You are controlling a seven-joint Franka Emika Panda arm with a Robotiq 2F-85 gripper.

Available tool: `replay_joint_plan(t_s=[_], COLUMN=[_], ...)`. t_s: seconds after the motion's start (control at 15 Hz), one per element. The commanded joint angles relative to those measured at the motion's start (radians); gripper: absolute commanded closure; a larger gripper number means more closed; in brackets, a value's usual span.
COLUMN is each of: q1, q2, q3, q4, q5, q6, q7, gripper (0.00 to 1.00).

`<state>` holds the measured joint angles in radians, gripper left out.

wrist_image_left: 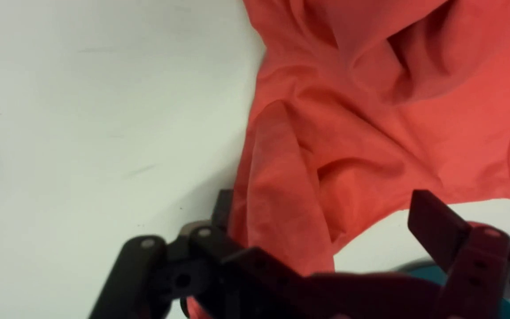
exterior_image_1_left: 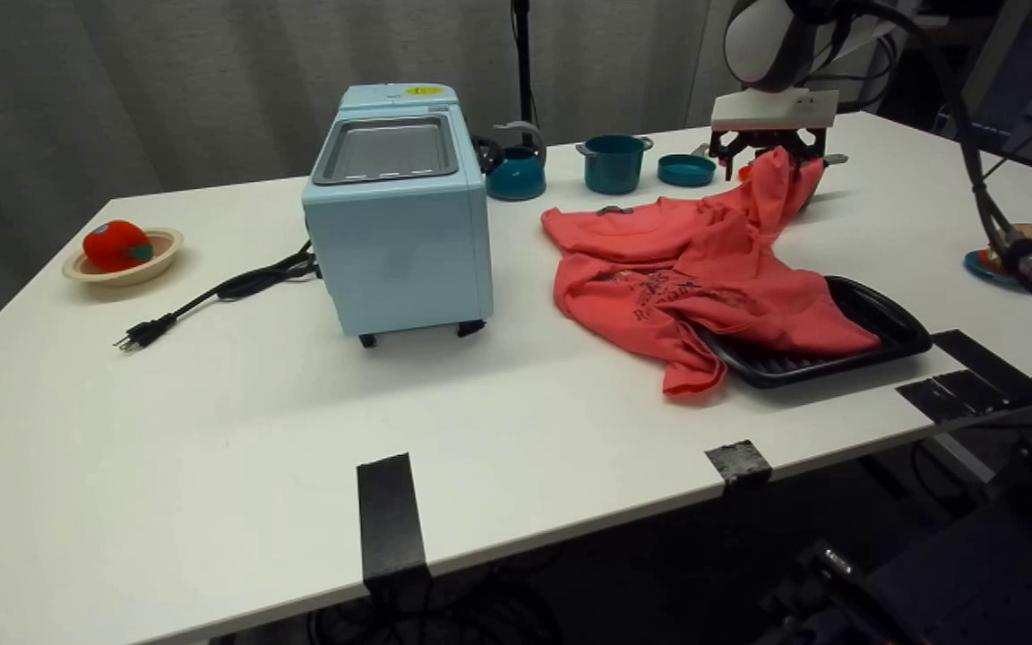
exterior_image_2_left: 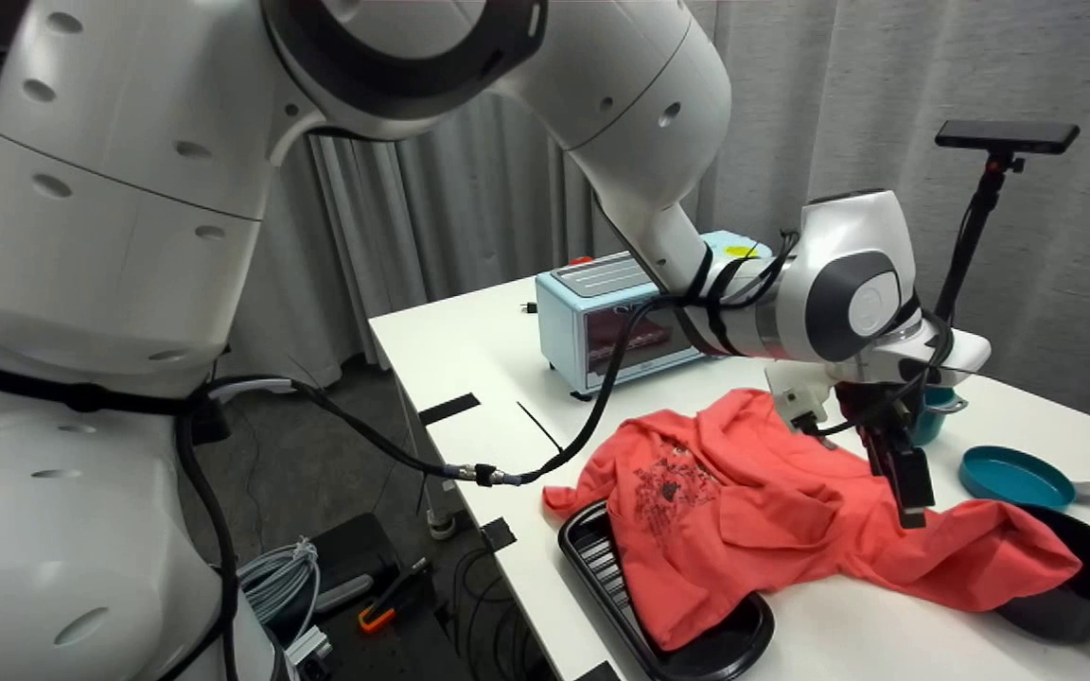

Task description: Fold the sweatshirt sleeves

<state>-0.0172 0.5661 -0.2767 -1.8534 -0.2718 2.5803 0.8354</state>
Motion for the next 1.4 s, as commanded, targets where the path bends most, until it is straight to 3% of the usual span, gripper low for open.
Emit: replay_joint_plan(t_s=[0.0, 0.4, 0.47, 0.53, 1.0, 1.2, 1.33], q1=[0.017, 0.015, 0.015, 0.012, 0.016, 0.025, 0.035], q2=[0.070, 0.143, 0.151, 0.157, 0.155, 0.115, 0.077], q3=[-0.042, -0.069, -0.073, -0.073, -0.077, -0.075, -0.074], q4=[0.077, 0.159, 0.168, 0.174, 0.178, 0.147, 0.124], q5=[0.021, 0.035, 0.037, 0.041, 0.057, 0.053, 0.050], q6=[-0.031, -0.042, -0.044, -0.046, -0.037, -0.010, 0.011], q7=[0.026, 0.033, 0.034, 0.031, 0.026, 0.024, 0.024], gripper=[0.00, 0.00, 0.10, 0.28, 0.82, 1.00, 1.00])
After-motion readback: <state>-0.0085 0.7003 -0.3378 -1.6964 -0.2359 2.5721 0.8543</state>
